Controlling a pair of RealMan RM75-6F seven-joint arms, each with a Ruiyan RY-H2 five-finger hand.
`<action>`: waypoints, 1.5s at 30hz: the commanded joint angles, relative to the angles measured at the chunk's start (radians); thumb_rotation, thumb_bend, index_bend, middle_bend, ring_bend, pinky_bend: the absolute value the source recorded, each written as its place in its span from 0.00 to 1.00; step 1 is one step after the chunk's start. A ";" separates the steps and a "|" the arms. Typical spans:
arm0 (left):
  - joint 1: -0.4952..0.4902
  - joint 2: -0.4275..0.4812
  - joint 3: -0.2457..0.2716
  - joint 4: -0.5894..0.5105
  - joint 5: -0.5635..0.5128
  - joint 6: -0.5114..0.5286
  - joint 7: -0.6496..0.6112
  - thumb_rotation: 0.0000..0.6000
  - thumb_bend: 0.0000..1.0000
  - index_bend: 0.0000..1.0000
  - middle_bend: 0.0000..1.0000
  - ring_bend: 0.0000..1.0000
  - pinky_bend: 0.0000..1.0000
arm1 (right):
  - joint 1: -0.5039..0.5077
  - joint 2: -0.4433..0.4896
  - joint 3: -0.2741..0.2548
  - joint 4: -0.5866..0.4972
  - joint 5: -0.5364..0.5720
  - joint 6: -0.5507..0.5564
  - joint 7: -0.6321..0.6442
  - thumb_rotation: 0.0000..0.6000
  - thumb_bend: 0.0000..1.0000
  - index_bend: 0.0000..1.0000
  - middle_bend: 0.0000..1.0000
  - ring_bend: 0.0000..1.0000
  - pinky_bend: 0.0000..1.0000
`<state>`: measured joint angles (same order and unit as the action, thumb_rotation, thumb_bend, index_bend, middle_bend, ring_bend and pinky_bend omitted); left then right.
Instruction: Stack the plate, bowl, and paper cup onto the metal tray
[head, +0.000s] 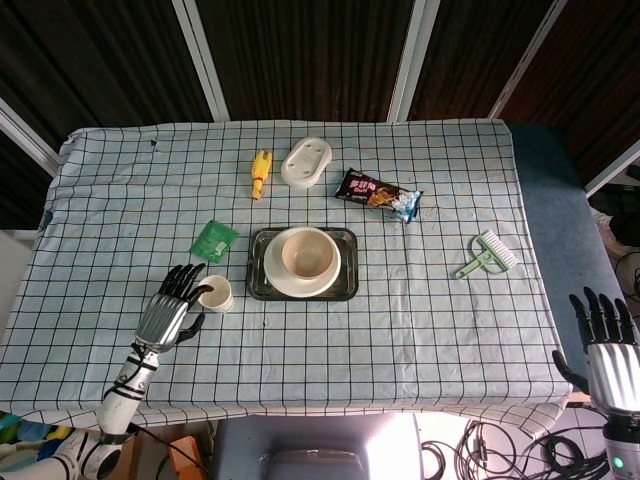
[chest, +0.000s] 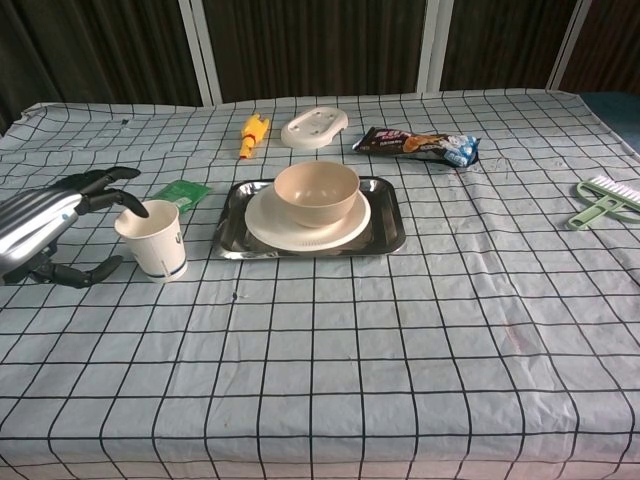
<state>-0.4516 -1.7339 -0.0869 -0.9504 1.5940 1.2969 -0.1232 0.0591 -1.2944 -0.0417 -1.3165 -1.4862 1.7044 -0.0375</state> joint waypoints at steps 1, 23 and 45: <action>-0.018 -0.016 -0.001 0.019 -0.016 -0.029 -0.047 1.00 0.39 0.40 0.05 0.00 0.07 | -0.005 0.001 0.010 -0.001 -0.001 -0.004 0.001 1.00 0.18 0.05 0.00 0.00 0.02; -0.083 -0.127 -0.013 0.181 -0.023 0.010 -0.118 1.00 0.49 0.67 0.14 0.00 0.06 | -0.035 0.018 0.055 0.003 -0.012 -0.057 0.038 1.00 0.18 0.05 0.00 0.00 0.02; -0.337 -0.050 -0.174 -0.025 -0.056 -0.083 -0.068 1.00 0.49 0.68 0.18 0.00 0.06 | -0.051 0.013 0.088 -0.001 -0.010 -0.081 0.018 1.00 0.18 0.06 0.00 0.00 0.02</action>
<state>-0.7523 -1.7807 -0.2325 -0.9783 1.5653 1.2558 -0.1893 0.0085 -1.2818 0.0462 -1.3171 -1.4959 1.6239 -0.0192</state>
